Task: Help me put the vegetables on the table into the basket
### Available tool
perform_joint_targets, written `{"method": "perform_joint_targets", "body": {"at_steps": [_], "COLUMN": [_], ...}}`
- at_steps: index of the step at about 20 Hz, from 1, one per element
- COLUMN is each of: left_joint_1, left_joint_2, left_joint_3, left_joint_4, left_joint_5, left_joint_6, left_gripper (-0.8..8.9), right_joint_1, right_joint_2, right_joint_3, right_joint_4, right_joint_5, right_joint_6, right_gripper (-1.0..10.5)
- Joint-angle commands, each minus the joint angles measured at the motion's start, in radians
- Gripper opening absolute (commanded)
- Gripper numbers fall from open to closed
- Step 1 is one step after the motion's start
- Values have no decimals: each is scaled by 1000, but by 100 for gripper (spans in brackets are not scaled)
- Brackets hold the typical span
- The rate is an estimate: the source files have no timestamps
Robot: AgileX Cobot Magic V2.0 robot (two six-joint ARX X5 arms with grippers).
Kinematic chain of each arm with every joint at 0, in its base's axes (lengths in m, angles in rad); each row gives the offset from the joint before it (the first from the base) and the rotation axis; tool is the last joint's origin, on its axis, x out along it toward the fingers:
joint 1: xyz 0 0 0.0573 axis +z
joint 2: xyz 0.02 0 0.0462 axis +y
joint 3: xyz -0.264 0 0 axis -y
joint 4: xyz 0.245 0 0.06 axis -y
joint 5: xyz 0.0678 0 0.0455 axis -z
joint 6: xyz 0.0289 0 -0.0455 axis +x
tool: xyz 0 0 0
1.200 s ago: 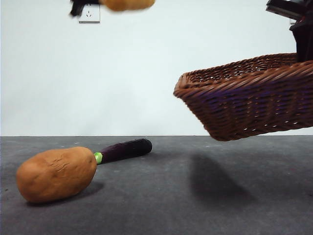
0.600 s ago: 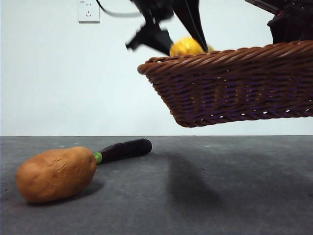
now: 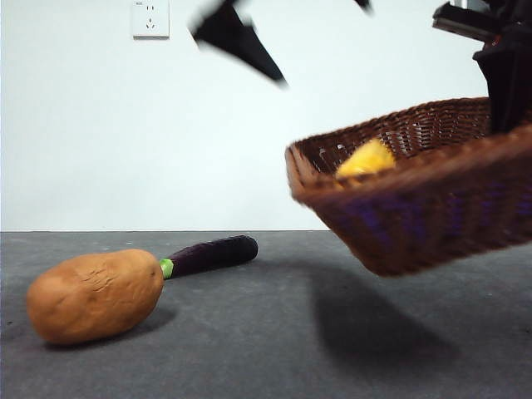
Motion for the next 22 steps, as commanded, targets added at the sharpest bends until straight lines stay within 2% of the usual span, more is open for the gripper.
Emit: {"method": "perform_joint_targets", "body": {"at_steps": [1, 2, 5, 8, 11, 15, 18, 22], "left_joint_1": [-37, -52, -66, -64, -62, -30, 4, 93], "left_joint_2": [-106, -160, -288, -409, -469, -455, -429, -330], "left_joint_3": [-9, -28, -126, -360, -605, -822, -904, -911], "left_joint_4": [-120, -120, -120, -120, -44, 174, 307, 343], "left_joint_5": [-207, -246, -266, -353, -415, -412, -412, -402], "left_joint_6": [65, 64, 60, -23, 54, 57, 97, 185], "left_gripper": [565, 563, 562, 562, 562, 567, 576, 576], "right_joint_1": [0, 0, 0, 0, 1, 1, 1, 1], "right_joint_2": [6, 6, 6, 6, 6, 6, 6, 6], "right_joint_3": [8, 8, 8, 8, 8, 8, 8, 8], "right_joint_4": [14, 17, 13, 13, 14, 4, 0, -2], "right_joint_5": [-3, -6, -11, -50, -78, -80, -80, -80], "right_joint_6": [-15, -16, -23, -23, -39, -45, -50, -50], "right_gripper": [-11, -11, -11, -11, -11, -11, -11, -11]}}
